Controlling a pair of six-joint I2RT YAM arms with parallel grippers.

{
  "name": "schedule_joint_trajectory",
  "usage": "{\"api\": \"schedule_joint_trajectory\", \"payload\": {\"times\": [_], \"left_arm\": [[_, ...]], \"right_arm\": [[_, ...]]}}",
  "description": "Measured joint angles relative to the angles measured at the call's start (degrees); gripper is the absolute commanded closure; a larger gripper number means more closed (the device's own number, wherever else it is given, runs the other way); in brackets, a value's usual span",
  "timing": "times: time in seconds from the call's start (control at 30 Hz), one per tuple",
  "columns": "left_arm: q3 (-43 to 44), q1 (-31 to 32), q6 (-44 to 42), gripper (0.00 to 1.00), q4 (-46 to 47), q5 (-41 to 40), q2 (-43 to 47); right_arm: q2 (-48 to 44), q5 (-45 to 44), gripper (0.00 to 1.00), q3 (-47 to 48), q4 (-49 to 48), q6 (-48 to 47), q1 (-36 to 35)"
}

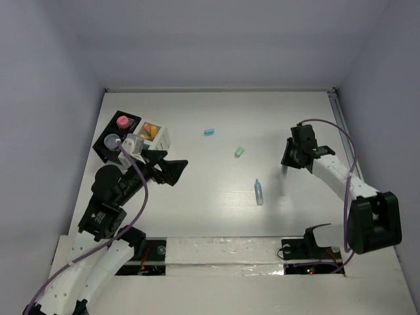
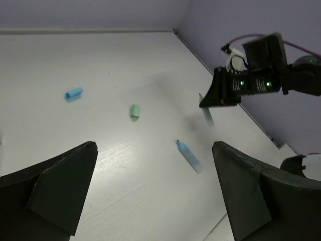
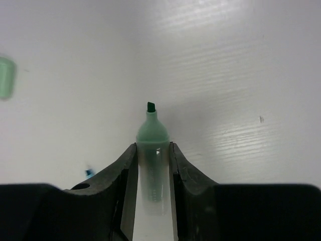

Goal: Sort the stationery into containers
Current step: Pick up the pen from the center of the board.

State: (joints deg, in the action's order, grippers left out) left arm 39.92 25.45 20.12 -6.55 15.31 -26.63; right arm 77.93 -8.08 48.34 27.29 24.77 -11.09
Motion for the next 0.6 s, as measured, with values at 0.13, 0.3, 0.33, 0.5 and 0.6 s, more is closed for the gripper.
{"api": "schedule_joint_trajectory", "payload": {"times": [0.13,0.3,0.33,0.5,0.6], "left_arm": [[-1.27,0.0,2.36,0.02,3.89,4.87,-3.63],[-7.5,0.57,9.05,0.13,12.22,8.74,-7.39],[-9.27,1.09,10.36,0.13,14.21,8.61,-8.24],[-13.99,7.39,15.61,0.16,20.02,5.46,-15.15],[-14.05,10.91,16.96,0.2,22.73,2.69,-20.68]], "right_arm": [[-4.07,1.18,1.0,3.63,-1.88,-1.22,-6.58],[-2.45,4.17,1.0,8.66,-8.2,-1.42,-18.38],[-2.01,4.87,1.0,9.46,-9.53,-1.42,-20.13],[2.19,8.83,1.0,15.17,-15.06,-1.33,-25.38],[4.92,10.51,1.0,17.25,-18.36,-1.2,-27.5]]}}
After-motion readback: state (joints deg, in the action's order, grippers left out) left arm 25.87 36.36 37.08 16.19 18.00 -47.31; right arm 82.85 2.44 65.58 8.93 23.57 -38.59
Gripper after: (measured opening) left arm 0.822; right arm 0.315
